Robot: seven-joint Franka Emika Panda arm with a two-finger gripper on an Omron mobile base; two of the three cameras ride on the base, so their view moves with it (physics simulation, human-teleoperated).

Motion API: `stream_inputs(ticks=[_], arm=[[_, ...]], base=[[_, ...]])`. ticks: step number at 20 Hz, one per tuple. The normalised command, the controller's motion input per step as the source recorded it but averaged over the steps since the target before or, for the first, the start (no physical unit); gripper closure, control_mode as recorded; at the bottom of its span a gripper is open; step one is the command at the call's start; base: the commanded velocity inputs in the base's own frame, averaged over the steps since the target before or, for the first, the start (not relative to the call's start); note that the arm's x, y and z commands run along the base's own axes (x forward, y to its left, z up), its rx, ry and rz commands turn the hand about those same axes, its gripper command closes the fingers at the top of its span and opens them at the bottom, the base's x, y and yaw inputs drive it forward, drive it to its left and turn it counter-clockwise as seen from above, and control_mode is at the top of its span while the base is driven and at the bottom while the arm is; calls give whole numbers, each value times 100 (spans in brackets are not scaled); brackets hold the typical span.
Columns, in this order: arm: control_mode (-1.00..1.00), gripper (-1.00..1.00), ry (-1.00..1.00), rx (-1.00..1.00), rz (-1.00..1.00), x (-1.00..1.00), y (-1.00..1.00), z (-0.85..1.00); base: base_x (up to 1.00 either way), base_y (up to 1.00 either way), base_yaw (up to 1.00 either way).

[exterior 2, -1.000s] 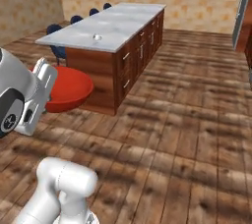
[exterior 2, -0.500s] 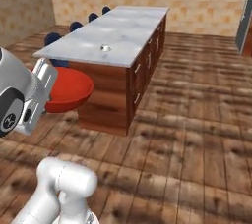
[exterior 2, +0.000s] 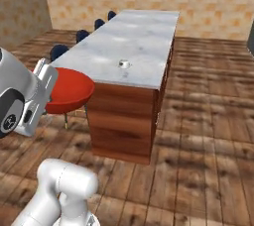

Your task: Clear the mugs and bowl far away from the sink.

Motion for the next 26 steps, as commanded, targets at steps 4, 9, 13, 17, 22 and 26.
stream_inputs(ticks=[4,9,13,17,22,26], arm=[[100,100,0,0,0,0,0,0],[100,100,0,0,0,0,0,0],[100,100,0,0,0,0,0,0],[100,100,0,0,0,0,0,0],[100,100,0,0,0,0,0,0],[100,100,0,0,0,0,0,0]], base=[[100,100,-9],[100,100,-3],[100,54,0],[100,7,4],[100,0,-13],[100,0,-52]])
